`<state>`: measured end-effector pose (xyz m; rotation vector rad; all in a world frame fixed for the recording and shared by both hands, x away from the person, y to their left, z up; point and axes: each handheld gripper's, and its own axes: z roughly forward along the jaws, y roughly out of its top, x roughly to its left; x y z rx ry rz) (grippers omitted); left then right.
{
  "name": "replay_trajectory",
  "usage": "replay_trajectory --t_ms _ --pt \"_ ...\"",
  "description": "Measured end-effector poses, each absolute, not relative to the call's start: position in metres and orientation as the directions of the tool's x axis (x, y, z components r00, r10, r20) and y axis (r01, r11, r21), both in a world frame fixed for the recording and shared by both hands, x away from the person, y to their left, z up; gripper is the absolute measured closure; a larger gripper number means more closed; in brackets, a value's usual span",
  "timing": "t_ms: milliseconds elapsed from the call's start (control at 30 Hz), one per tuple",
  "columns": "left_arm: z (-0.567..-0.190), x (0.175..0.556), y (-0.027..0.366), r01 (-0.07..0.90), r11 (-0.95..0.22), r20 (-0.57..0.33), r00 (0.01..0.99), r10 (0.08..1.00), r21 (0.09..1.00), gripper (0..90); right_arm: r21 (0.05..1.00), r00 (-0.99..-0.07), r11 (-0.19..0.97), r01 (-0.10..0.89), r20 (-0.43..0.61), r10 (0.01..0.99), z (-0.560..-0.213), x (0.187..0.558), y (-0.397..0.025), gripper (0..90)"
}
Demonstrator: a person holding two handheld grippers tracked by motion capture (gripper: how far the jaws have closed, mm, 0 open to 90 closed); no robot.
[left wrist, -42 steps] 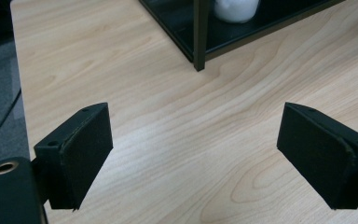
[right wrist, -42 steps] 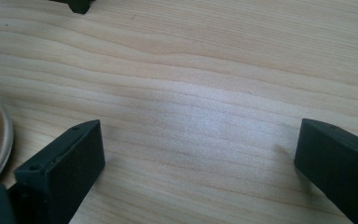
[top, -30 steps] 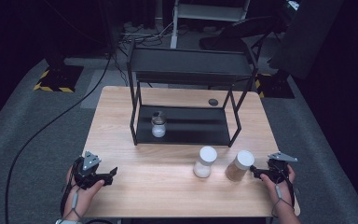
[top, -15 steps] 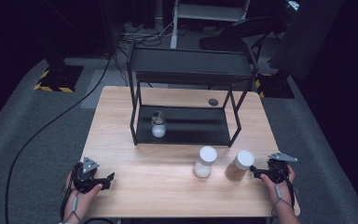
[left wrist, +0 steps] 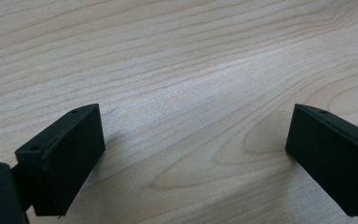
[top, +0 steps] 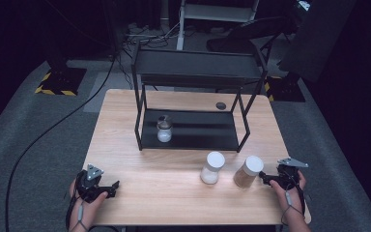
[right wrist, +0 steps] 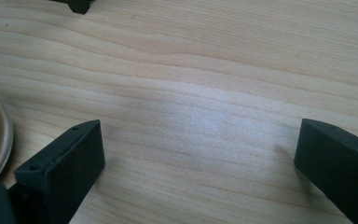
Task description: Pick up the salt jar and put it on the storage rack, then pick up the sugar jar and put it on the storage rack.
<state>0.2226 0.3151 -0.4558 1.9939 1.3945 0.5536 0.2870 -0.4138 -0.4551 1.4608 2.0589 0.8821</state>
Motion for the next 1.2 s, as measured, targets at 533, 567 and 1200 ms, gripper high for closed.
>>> replay_trajectory --t_ms 533,567,1200 --pt "-0.455 0.226 0.318 0.668 -0.257 -0.016 0.373 0.928 0.699 1.5 0.725 -0.341 0.240 0.645 -0.007 0.940 -0.455 0.289 -0.416 1.6" --pt "-0.455 0.226 0.318 0.668 -0.257 -0.016 0.373 0.928 0.699 1.5 0.726 -0.342 0.240 0.644 -0.007 0.940 -0.455 0.289 -0.416 2.6" --pt "-0.455 0.226 0.318 0.668 -0.257 -0.016 0.373 0.928 0.699 1.5 0.783 -0.364 0.230 0.578 -0.005 0.932 -0.420 0.267 -0.417 5.6"
